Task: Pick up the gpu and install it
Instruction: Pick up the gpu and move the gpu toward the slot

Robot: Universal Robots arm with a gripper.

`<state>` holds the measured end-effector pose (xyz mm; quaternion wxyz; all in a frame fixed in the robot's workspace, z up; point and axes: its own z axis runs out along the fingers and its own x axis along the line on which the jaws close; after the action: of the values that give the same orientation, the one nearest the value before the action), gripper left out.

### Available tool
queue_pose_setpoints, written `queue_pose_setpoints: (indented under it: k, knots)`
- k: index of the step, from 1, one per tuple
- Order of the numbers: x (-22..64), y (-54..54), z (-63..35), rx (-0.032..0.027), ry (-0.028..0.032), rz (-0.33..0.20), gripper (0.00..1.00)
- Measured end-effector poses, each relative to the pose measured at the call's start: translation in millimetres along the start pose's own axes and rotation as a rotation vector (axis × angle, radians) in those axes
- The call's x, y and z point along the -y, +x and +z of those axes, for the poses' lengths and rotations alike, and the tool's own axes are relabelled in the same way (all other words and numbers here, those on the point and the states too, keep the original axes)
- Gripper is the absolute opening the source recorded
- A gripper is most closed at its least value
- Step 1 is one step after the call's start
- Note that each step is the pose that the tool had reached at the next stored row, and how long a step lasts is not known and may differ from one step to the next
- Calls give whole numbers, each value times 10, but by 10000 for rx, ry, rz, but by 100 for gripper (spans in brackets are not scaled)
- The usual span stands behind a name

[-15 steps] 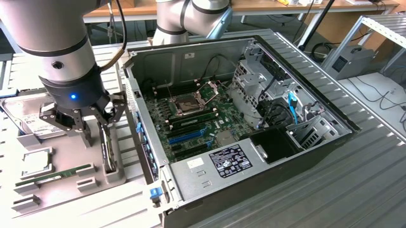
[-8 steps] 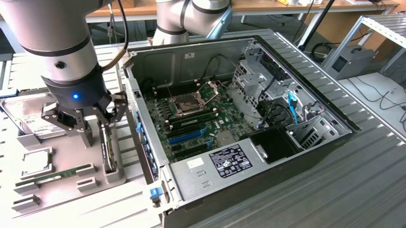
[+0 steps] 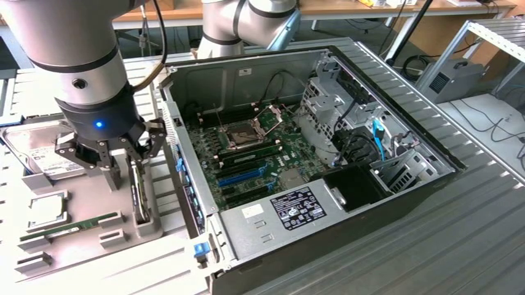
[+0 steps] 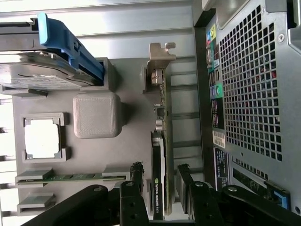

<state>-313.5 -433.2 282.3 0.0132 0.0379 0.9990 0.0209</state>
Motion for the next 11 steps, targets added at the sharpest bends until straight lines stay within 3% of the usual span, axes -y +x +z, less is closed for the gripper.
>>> queue_pose_setpoints:
  k: [11]
  knots:
    - [8,5,183,-1,1,0,42]
